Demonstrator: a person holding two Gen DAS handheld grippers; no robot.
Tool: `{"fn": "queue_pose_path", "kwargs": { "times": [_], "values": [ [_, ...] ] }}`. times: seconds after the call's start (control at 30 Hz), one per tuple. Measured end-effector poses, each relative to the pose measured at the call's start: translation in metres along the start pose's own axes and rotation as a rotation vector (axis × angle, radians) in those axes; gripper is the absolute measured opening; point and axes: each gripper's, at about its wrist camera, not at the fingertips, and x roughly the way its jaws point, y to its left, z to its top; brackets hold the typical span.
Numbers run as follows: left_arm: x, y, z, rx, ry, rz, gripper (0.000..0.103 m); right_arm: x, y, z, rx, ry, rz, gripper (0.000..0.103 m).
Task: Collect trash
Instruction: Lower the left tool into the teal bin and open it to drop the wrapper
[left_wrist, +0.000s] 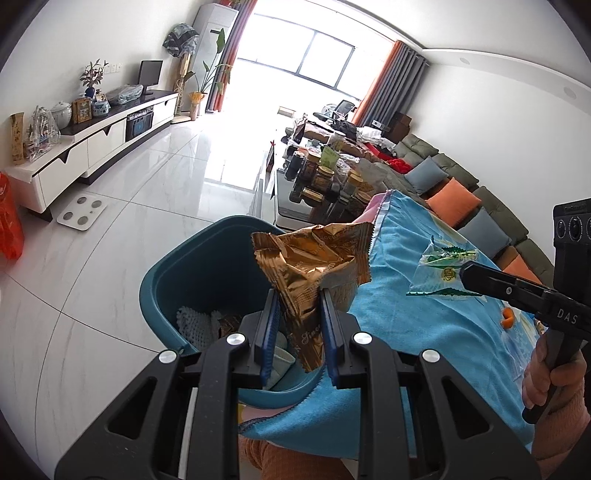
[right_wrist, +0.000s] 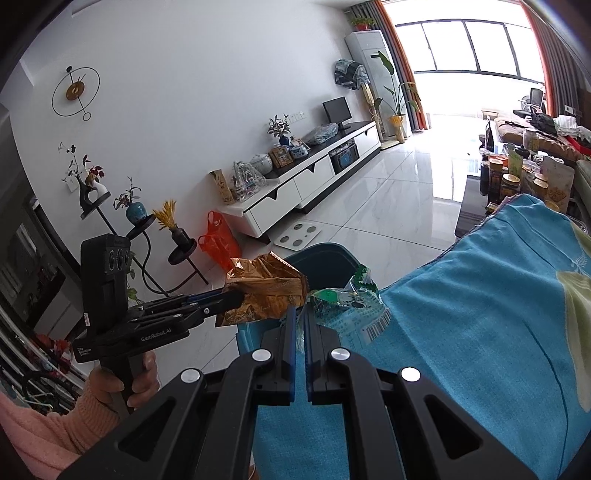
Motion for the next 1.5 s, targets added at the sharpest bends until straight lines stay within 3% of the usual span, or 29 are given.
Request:
{"fn": "queue_pose_path", "kwargs": {
  "times": [0.73, 1.1, 1.5],
  "values": [
    [0.039, 0.024, -0.007, -0.054, 0.069, 0.084, 0.023, 0.071, 0.023, 0.018, -0.069, 0.124, -0.012, 0.003],
    [0.067, 0.030, -0.009, -0.071, 0.107, 0.102, 0.027, 0.102, 0.022, 0.024, -0.041, 0.183, -0.014, 0.006],
    [0.107, 0.039, -0.017, -0.117, 0.170, 0.095, 0.032, 0.099, 0.012, 0.018, 0.009, 0.192, -0.010, 0.007]
  ]
}}
